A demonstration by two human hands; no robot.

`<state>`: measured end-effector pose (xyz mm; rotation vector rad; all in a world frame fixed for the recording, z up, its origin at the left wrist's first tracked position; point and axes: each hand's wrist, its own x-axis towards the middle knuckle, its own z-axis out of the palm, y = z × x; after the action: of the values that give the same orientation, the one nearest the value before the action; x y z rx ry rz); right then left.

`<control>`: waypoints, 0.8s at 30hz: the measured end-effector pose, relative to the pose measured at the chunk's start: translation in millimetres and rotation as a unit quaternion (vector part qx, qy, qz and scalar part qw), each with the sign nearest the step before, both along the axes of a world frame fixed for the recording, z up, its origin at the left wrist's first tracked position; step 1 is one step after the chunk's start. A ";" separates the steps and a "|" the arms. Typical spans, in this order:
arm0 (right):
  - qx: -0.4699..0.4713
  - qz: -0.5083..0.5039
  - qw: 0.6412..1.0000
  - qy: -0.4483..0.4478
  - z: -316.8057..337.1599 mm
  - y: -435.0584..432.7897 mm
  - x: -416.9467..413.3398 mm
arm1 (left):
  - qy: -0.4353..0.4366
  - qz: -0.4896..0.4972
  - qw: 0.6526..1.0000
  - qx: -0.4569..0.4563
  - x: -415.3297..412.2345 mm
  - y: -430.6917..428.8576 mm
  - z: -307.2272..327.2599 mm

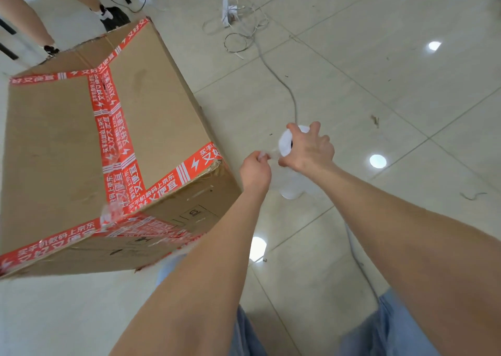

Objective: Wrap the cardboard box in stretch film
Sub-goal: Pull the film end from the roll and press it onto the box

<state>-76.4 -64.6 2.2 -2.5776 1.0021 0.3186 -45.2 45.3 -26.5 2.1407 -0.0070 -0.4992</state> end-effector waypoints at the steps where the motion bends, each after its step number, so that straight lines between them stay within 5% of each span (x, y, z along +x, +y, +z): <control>1: 0.000 0.002 1.000 0.006 1.7 3.7 -5.6 | 0.005 -0.005 1.000 0.011 -2.9 1.7 5.6; 14: 0.059 -0.029 0.997 0.045 12.4 39.8 -79.3 | 0.110 -0.050 0.991 0.048 -46.5 43.3 56.1; 19: -0.014 0.106 0.994 0.003 43.0 59.7 -78.3 | 0.113 -0.087 0.983 0.114 -52.4 57.2 80.2; 24: 0.141 0.196 0.970 -0.027 61.5 92.6 -76.6 | 0.061 -0.138 0.973 0.172 -52.5 68.2 103.7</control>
<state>-153.0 28.0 63.7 -2.4870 0.3846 0.4520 -97.7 113.5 77.2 2.4578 -0.1625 -0.8454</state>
